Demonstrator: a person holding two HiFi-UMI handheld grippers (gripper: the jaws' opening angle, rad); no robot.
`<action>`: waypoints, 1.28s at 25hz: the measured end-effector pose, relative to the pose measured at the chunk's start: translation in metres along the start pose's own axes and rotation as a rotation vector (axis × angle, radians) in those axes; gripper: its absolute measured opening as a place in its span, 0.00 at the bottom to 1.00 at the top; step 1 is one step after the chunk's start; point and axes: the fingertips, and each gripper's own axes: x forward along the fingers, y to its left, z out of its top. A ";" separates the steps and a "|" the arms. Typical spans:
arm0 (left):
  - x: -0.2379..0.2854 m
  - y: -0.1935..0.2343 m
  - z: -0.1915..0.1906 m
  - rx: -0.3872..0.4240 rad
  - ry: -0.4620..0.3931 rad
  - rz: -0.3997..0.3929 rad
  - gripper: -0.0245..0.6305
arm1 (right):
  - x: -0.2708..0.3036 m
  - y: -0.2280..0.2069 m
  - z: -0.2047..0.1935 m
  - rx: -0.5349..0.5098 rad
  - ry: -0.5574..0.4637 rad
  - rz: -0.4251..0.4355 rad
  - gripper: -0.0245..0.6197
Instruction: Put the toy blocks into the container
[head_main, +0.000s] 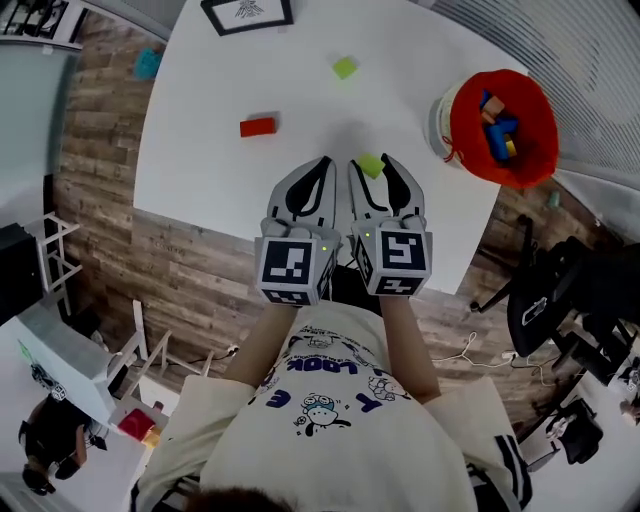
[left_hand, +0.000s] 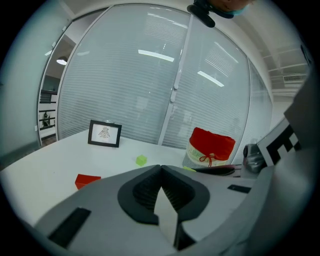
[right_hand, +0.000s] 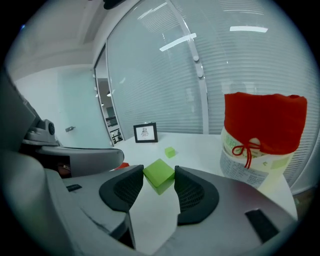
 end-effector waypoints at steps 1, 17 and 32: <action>0.001 -0.004 0.004 0.007 -0.006 -0.010 0.08 | -0.003 -0.003 0.004 0.002 -0.011 -0.010 0.34; 0.021 -0.051 0.047 0.115 -0.054 -0.144 0.08 | -0.033 -0.050 0.055 0.023 -0.144 -0.146 0.34; 0.041 -0.101 0.081 0.185 -0.103 -0.276 0.08 | -0.072 -0.099 0.100 0.045 -0.271 -0.297 0.34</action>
